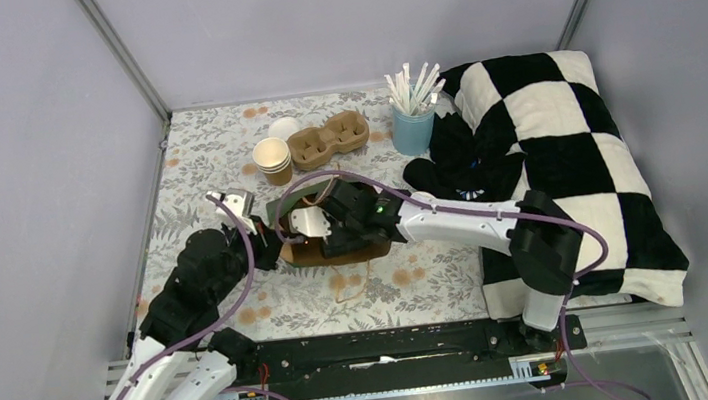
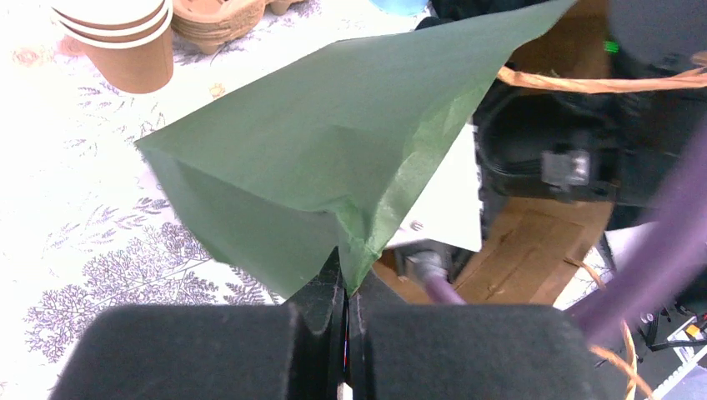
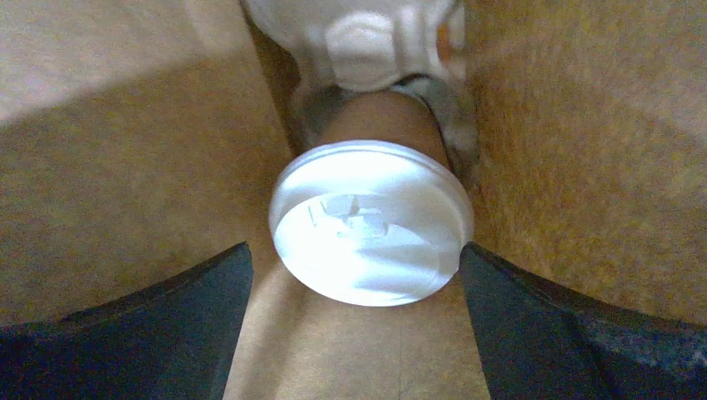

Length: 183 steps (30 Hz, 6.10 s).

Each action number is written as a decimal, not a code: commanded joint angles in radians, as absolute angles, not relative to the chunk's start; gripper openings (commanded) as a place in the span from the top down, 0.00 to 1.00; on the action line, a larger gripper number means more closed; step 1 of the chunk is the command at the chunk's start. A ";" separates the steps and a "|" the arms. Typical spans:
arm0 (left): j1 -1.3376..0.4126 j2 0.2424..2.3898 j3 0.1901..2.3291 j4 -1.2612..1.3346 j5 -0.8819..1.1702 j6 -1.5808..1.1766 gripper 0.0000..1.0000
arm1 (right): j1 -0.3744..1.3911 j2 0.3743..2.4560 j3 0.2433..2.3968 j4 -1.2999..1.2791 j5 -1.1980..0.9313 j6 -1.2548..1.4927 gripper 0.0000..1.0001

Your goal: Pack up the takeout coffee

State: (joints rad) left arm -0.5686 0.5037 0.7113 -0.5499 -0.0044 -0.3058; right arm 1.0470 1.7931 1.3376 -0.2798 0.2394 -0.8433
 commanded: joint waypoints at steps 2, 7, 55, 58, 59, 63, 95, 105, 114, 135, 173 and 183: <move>-0.572 0.555 0.756 -0.540 -0.052 -0.365 1.00 | 1.105 1.722 1.377 -0.495 0.243 -0.733 0.00; -0.572 0.612 0.807 -0.558 -0.050 -0.411 1.00 | 1.147 1.727 1.386 -0.581 0.278 -0.656 0.01; -0.572 0.671 0.919 -0.717 -0.152 -0.457 1.00 | 1.375 1.448 1.913 -0.857 0.215 -0.351 0.00; -0.571 0.678 0.933 -0.737 -0.177 -0.451 1.00 | 1.377 1.352 1.926 -0.764 0.242 -0.288 0.00; -0.572 0.679 0.936 -0.744 -0.184 -0.449 1.00 | 1.376 1.323 1.926 -0.730 0.323 -0.261 0.00; -0.572 0.662 0.953 -0.779 -0.210 -0.452 1.00 | 1.303 1.260 1.857 -0.681 0.733 -0.220 0.00; -0.572 0.626 0.965 -0.795 -0.213 -0.448 1.00 | 0.537 1.859 1.717 -1.245 -0.105 0.151 0.00; -0.572 0.630 0.953 -0.778 -0.199 -0.449 1.00 | 0.541 1.932 1.774 -1.259 -0.069 0.120 0.00; -0.572 0.639 0.942 -0.758 -0.182 -0.450 1.00 | 0.560 1.967 1.768 -1.252 -0.029 0.112 0.01; -0.572 0.644 0.940 -0.751 -0.184 -0.430 1.00 | 0.580 2.033 1.799 -1.249 0.025 0.110 0.12; -0.572 0.693 0.900 -0.660 -0.090 -0.420 1.00 | 0.621 1.280 1.634 -0.802 -0.268 -0.181 0.41; -0.572 0.714 0.881 -0.627 -0.054 -0.438 1.00 | 1.044 1.486 2.105 -0.927 -0.257 -0.302 0.43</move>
State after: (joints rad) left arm -0.5732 0.7250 0.8871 -0.6865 -0.0738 -0.4271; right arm 0.9314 1.3659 1.9583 -0.8833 -0.2317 -0.2218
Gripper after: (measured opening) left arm 0.004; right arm 0.785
